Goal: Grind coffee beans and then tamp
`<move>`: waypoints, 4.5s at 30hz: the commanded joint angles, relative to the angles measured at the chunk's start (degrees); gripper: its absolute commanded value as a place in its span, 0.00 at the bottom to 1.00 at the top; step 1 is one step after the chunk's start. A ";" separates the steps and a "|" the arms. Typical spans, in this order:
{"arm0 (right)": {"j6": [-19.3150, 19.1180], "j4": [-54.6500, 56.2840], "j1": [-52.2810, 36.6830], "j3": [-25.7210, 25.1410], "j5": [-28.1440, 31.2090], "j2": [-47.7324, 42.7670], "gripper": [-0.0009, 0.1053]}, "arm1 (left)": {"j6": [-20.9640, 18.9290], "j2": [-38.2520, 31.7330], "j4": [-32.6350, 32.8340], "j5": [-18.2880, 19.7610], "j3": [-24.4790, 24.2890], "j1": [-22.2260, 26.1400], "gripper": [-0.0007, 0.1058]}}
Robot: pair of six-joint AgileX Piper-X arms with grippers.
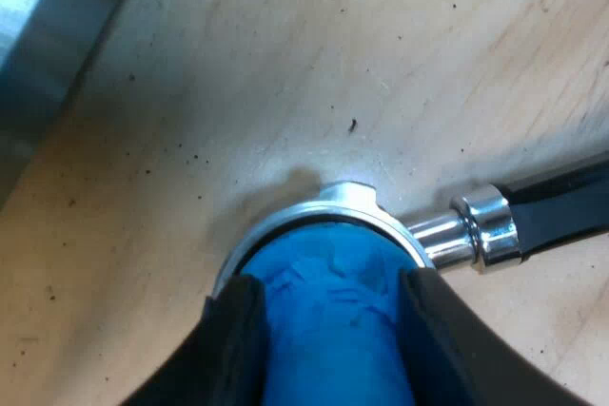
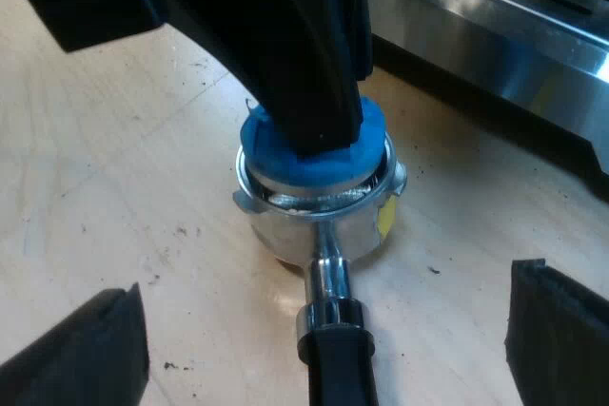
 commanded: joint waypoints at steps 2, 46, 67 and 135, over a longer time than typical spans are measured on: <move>-0.20 -0.45 -0.23 -0.07 -0.12 0.00 0.74 | -0.07 -0.10 -0.28 -0.28 -0.41 -0.27 0.01; -0.20 -0.45 -0.23 -0.07 -0.12 0.00 0.74 | -0.07 6.32 -1.06 2.86 7.39 -0.27 0.01; -0.20 -1.40 -0.23 -0.07 -0.12 0.00 0.74 | -0.07 0.41 -0.91 0.25 7.03 -0.47 0.01; -1.42 -5.54 -0.13 -2.04 -1.43 0.00 0.74 | -0.07 -11.87 -0.97 -5.90 16.60 29.37 0.01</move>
